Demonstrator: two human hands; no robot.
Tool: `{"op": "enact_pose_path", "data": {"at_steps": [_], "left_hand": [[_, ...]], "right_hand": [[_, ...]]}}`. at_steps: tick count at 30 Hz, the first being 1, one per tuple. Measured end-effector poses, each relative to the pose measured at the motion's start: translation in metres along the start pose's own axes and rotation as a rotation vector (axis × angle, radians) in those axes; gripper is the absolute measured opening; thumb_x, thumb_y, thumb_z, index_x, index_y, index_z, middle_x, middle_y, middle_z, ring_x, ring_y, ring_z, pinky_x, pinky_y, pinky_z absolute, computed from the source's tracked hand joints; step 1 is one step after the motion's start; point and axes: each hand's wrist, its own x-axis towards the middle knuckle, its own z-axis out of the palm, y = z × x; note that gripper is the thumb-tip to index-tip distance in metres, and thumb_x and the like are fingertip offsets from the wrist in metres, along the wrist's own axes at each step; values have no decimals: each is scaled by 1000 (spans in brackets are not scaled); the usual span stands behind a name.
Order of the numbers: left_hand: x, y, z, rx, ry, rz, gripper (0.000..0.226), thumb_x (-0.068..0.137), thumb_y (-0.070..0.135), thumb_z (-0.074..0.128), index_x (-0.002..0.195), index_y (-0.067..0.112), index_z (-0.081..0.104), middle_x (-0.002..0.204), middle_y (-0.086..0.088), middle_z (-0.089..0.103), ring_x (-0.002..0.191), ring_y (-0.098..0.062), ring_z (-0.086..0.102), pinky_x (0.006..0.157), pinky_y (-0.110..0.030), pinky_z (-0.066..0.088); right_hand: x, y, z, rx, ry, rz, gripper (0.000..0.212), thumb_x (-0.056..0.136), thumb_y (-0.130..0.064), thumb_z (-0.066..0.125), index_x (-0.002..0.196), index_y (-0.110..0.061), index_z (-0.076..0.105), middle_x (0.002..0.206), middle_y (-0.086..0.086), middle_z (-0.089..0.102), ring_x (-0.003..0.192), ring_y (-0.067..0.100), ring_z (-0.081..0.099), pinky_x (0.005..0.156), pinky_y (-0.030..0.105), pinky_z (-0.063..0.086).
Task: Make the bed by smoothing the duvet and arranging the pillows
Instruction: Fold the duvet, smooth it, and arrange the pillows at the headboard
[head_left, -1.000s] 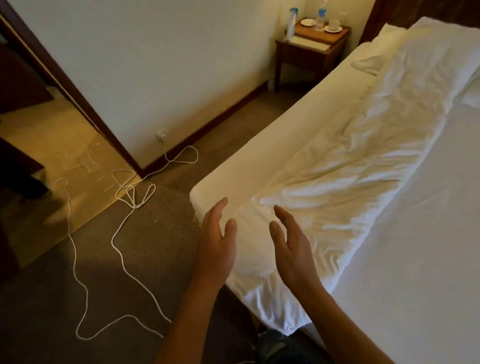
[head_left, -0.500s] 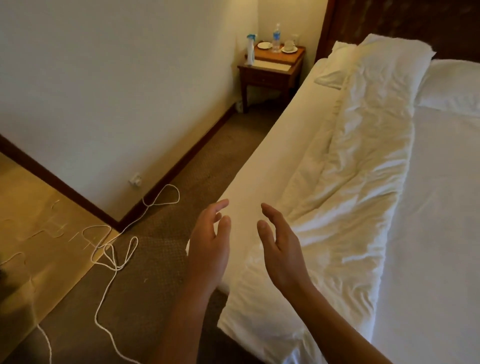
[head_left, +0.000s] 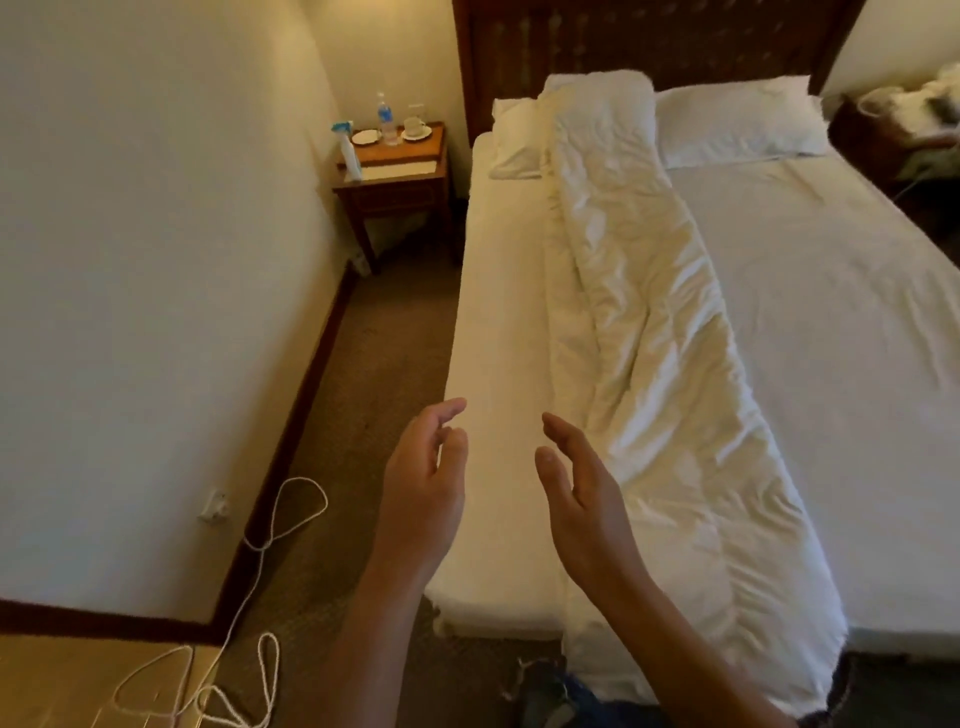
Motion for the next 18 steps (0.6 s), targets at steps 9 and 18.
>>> {"op": "enact_pose_path", "data": {"at_steps": [9,18], "left_hand": [[101,-16,-26,36,-183,124,29,103,28,44,130,30,54,112,17,58,90,13,56,68,-5,46],[216,-22,-1,29,-451,204,27,102,35,44,126,35,56,125,9,60,103,-6,58,85,-35,53]], "right_hand": [[63,-1,45,-5,162,88,48,99,-54,40,145,-40,39,148,-16,46,131,-5,41,108,24,36],[139,-18,60,8,409,125,48,101,-48,43,146,-32,43,146,-15,49,132,-3,43,110,28,39]]}}
